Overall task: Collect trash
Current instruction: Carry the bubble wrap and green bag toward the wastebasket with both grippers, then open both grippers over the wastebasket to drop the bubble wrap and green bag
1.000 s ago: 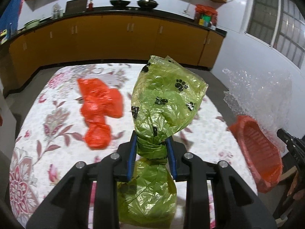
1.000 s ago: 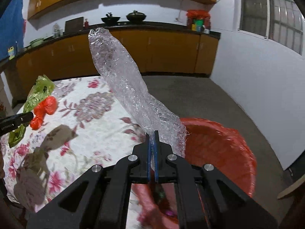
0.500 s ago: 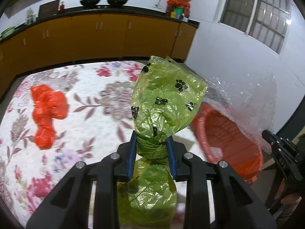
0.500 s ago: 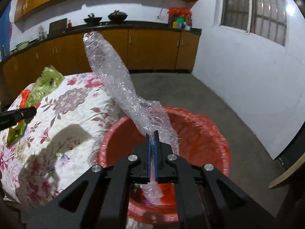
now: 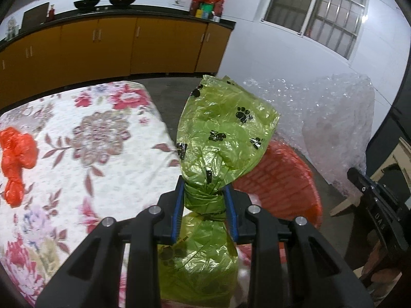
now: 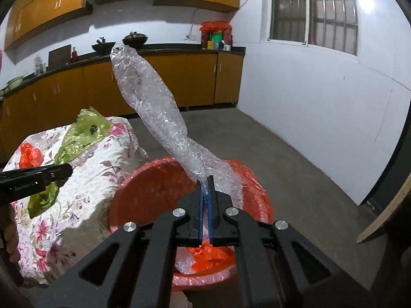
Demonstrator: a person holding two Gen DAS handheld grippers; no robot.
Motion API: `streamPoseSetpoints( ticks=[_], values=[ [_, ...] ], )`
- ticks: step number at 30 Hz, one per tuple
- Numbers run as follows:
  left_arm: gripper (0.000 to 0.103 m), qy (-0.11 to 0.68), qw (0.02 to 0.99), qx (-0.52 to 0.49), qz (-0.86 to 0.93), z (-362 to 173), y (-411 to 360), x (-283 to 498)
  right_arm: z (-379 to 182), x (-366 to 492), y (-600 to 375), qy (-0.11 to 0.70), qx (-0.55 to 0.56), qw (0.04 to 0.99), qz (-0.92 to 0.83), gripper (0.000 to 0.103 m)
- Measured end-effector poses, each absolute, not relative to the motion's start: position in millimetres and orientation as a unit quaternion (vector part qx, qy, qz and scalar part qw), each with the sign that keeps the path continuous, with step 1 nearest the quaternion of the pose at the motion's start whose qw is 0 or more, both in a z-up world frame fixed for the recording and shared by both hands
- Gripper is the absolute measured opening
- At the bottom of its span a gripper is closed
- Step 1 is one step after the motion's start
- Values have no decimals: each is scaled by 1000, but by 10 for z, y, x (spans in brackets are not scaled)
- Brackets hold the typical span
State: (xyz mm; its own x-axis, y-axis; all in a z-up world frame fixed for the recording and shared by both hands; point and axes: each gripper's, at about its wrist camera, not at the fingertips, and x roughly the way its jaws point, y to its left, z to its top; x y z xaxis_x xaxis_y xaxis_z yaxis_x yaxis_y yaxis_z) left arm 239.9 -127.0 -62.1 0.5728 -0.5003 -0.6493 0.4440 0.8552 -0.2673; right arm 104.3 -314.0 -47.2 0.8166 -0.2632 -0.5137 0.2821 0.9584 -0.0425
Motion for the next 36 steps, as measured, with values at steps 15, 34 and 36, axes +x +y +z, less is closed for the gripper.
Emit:
streamPoseSetpoints(
  ticks=[15, 34, 36],
  values=[
    [32, 397, 861, -29, -316, -778, -1911, 2391, -622, 1063, -3402, 288, 78, 944, -139, 5],
    [60, 404, 864, -25, -300, -941, -1849, 2411, -682, 1041, -3457, 291, 73, 942, -148, 43],
    [61, 399, 870, -22, -288, -922, -1748, 2425, -668, 1052, -3413, 289, 65, 944, -146, 43]
  ],
)
